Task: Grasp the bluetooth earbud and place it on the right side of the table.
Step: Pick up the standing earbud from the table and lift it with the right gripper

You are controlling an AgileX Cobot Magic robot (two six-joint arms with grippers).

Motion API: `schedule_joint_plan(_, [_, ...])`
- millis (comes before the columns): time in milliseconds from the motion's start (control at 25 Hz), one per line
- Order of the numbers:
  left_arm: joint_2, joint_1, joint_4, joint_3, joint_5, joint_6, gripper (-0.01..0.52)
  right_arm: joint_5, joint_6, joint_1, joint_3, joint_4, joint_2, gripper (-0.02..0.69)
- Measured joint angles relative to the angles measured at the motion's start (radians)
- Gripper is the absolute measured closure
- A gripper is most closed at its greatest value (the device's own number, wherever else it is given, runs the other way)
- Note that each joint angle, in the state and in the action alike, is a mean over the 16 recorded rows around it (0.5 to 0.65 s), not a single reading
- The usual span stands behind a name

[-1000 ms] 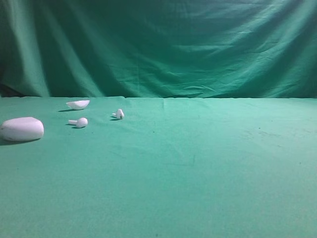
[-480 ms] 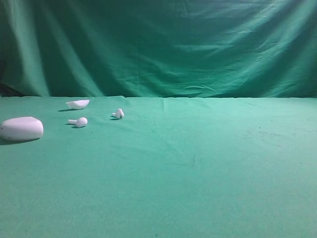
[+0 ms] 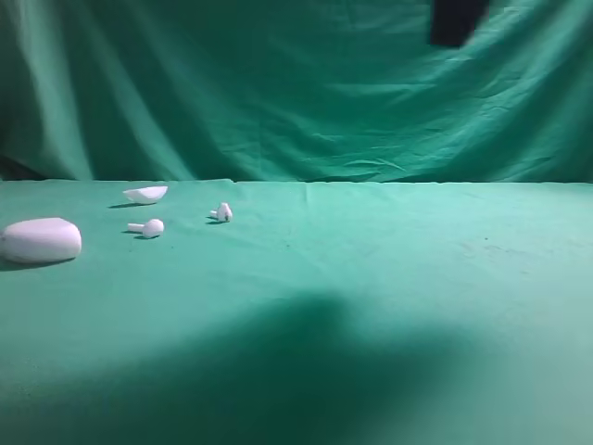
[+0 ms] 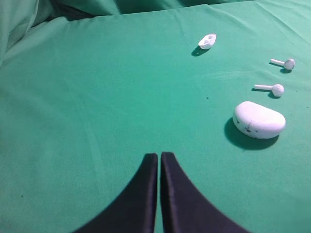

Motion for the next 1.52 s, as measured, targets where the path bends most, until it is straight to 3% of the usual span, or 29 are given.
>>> schedule_joint_plan(360, [0.000,0.000,0.000,0.000,0.000,0.000,0.514,0.091,-0.030,0.168,-0.429,0.020,0.429,0.632])
schedule_joint_plan(800, [0.000,0.000,0.000,0.000,0.000,0.000,0.514,0.129,-0.017,0.235,-0.839,0.060,0.800,0.414])
schedule_joint_plan(1040, [0.000,0.000,0.000,0.000,0.000,0.000,0.514,0.134,-0.005,0.238,-0.946,0.067,0.916,0.329])
schedule_joint_plan(1520, [0.000,0.000,0.000,0.000,0.000,0.000,0.514,0.096,-0.003,0.238,-0.978,0.066,0.988,0.322])
